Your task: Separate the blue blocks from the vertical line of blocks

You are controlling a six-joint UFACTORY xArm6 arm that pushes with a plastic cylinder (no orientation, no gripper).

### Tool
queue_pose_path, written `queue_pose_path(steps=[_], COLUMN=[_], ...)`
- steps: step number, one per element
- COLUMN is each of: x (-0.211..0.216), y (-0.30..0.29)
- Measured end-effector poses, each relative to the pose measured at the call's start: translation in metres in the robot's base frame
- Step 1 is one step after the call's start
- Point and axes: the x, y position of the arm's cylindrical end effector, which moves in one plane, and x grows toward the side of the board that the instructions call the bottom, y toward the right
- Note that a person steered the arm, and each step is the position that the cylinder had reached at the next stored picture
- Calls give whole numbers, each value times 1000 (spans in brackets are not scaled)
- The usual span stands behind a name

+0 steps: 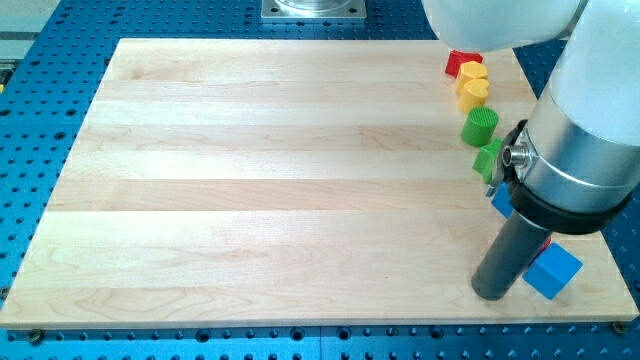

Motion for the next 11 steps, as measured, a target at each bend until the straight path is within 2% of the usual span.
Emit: queue_pose_path(steps=[3, 5, 6, 7, 8, 9, 11], x=[6, 20, 18, 13, -5, -39, -66], y=[3, 39, 70, 75, 104, 105, 94])
